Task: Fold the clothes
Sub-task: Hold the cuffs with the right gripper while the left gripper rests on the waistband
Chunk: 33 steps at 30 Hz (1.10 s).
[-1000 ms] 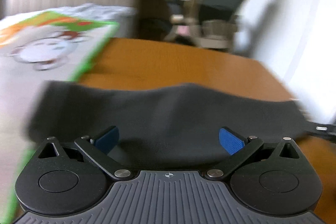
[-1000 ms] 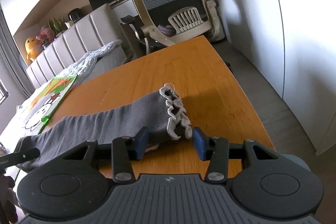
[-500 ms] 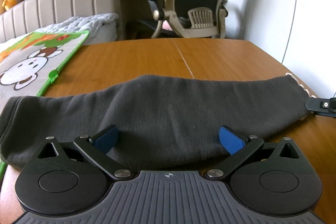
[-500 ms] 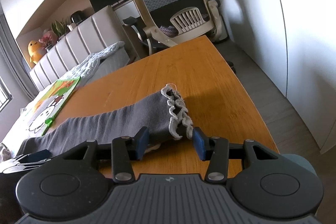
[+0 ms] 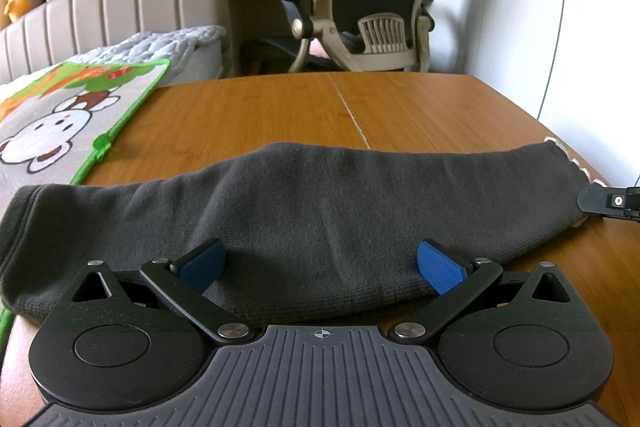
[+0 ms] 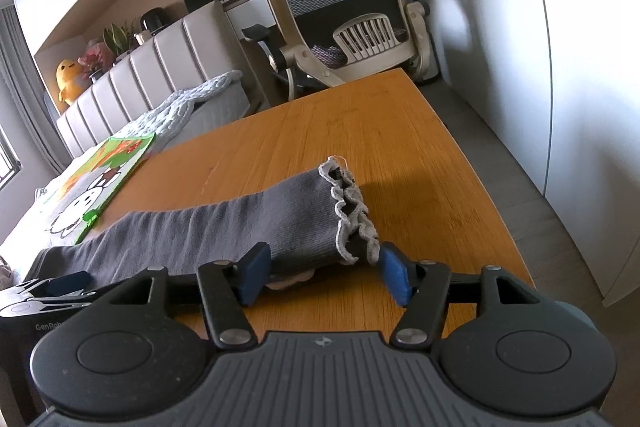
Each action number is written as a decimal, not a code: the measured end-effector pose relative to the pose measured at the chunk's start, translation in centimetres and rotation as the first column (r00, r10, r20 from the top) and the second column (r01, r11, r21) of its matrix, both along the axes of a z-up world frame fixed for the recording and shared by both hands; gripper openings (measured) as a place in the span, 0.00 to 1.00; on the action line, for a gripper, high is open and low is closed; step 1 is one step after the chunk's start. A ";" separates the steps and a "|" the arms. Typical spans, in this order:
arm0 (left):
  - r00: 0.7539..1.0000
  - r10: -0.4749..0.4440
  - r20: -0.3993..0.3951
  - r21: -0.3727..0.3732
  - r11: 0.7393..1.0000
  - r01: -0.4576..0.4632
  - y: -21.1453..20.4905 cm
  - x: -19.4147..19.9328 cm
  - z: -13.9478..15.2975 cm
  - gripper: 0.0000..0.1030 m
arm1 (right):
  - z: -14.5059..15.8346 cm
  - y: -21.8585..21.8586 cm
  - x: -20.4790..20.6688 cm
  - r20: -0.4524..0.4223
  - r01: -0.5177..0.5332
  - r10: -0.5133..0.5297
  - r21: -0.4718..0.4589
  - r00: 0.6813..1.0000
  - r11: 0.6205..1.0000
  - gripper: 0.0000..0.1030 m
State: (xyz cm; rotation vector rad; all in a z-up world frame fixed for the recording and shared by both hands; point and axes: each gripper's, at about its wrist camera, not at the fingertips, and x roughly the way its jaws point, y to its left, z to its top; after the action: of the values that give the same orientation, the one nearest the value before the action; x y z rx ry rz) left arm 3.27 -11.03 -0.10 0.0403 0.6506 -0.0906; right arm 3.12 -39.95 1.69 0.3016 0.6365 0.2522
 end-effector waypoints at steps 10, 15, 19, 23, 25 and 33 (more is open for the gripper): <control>1.000 0.000 0.000 0.000 1.000 0.000 0.0 0.0 0.1 1.00 | 0.0 -0.1 0.0 0.002 0.001 -0.001 0.002 1.000 1.000 0.66; 1.000 0.000 0.000 0.000 1.000 0.000 0.0 0.0 0.1 1.00 | -0.1 -0.3 0.0 0.002 0.008 -0.008 0.012 1.000 1.000 0.72; 1.000 0.000 0.000 0.000 1.000 0.000 0.0 0.0 0.1 1.00 | 0.0 -0.2 0.0 0.003 0.007 -0.007 0.005 1.000 1.000 0.73; 1.000 0.000 0.000 0.000 1.000 0.000 0.1 0.0 0.1 1.00 | 0.0 -0.3 -0.1 0.004 0.009 -0.009 0.016 1.000 1.000 0.75; 1.000 -0.001 0.000 0.000 1.000 0.001 0.1 0.0 0.1 1.00 | -0.1 -0.4 -0.1 0.004 0.009 -0.009 0.022 1.000 1.000 0.76; 1.000 -0.001 0.000 0.000 1.000 0.001 0.1 0.0 0.1 1.00 | 0.1 0.1 -0.1 0.005 0.016 -0.016 0.023 1.000 1.000 0.78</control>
State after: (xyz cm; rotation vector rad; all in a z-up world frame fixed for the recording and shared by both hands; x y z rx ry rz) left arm 3.29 -10.95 -0.03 0.0404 0.6509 -0.0912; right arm 3.01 -39.88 1.74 0.3282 0.6266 0.2449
